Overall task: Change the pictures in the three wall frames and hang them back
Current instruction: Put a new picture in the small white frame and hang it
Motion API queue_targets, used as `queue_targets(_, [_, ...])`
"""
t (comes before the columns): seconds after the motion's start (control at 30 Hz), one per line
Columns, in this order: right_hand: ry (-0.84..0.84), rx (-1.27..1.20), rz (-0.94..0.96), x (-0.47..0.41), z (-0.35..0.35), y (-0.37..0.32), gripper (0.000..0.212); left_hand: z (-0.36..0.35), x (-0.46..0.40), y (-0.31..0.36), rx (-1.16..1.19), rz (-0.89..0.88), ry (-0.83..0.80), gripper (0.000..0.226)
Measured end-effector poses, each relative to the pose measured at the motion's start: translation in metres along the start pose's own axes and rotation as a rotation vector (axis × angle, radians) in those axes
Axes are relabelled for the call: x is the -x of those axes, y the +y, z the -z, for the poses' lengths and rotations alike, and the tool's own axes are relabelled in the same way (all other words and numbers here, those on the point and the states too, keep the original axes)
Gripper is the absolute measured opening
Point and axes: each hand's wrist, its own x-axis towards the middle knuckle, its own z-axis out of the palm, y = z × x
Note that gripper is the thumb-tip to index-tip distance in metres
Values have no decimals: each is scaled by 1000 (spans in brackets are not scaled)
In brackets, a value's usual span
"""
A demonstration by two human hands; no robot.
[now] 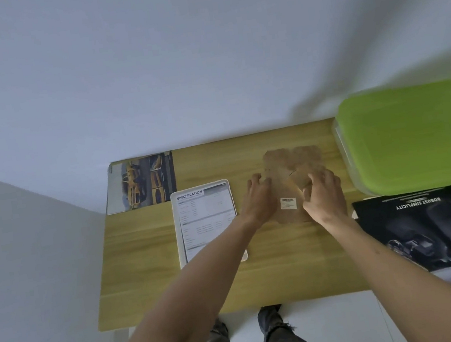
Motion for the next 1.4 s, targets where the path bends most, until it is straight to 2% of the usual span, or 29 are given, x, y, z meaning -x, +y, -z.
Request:
queue_targets(0.07, [36,-32,77,8,-2,-20,41,16,13,-21,-3,-17,61,45])
queue_targets(0.17, [0,-90,202,24,-11,-59,32,42,39,-65,-74,-12,154,38])
queue_targets(0.33, [-121,-84,311,54,-37,-114,24,75,94,-136,-199,172,172,46])
queue_targets(0.5, [-182,70,248,74,-55,-145,31,78,128,-169,-180,298,82,45])
queue_targets(0.67, [-183,103,115,93,-72,-166,38,75,134,-175,-116,299,37,35])
queue_targets(0.9, [-196,-19,-16,113,-91,-182,57,65,137,-180,154,415,103,35])
queue_targets(1.1, [-195,-10,-50,117,-90,-187,50,60,136,-173,490,529,311,55])
queue_targets(1.23, [-218,-43,-60,116,-87,-187,49,68,136,-170,631,528,429,33])
queue_targets(1.3, [-220,-87,-66,115,-83,-186,50,74,135,-172,777,553,404,26])
queue_targets(1.4, [-203,-270,-136,111,-75,-184,55,82,133,-182,982,585,323,27])
